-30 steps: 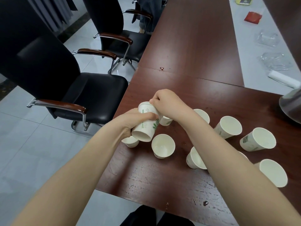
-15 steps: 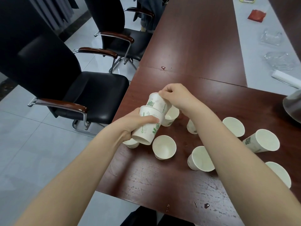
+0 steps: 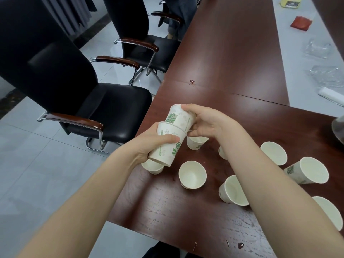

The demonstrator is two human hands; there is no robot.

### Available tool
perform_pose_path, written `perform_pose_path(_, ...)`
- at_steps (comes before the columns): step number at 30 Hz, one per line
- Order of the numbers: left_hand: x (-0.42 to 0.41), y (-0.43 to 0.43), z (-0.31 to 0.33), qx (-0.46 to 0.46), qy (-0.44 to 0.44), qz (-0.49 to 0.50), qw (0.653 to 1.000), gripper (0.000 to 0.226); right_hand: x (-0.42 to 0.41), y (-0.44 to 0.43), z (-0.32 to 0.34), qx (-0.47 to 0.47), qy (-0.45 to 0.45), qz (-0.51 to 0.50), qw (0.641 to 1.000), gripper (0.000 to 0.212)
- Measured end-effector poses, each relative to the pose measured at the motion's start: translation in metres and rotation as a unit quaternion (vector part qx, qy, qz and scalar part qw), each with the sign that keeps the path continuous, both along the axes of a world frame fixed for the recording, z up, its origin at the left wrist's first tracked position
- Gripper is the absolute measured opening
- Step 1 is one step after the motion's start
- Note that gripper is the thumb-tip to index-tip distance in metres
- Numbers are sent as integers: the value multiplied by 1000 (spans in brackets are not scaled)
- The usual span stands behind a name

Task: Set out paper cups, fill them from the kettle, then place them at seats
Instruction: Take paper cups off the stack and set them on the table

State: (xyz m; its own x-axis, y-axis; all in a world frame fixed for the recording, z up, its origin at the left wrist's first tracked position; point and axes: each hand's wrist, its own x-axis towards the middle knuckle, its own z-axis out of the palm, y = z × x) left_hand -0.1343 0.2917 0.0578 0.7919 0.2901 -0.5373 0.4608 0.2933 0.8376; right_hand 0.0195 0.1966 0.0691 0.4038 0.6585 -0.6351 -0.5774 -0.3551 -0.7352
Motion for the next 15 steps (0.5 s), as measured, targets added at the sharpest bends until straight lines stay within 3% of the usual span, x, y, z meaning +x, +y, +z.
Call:
perform_pose_path(4, -1, 8, 4, -7, -10, 12, 1000, 88, 5, 11, 0, 39, 15, -40, 998, 16)
perform_pose_path(10, -8, 25, 7, -12, -10, 100, 995, 22, 17, 32, -1, 80, -77, -99, 989, 35)
perform_pose_path(15, -16, 43, 8, -12, -19, 162, 987, 24, 22, 44, -16, 35, -231, -7, 972, 71)
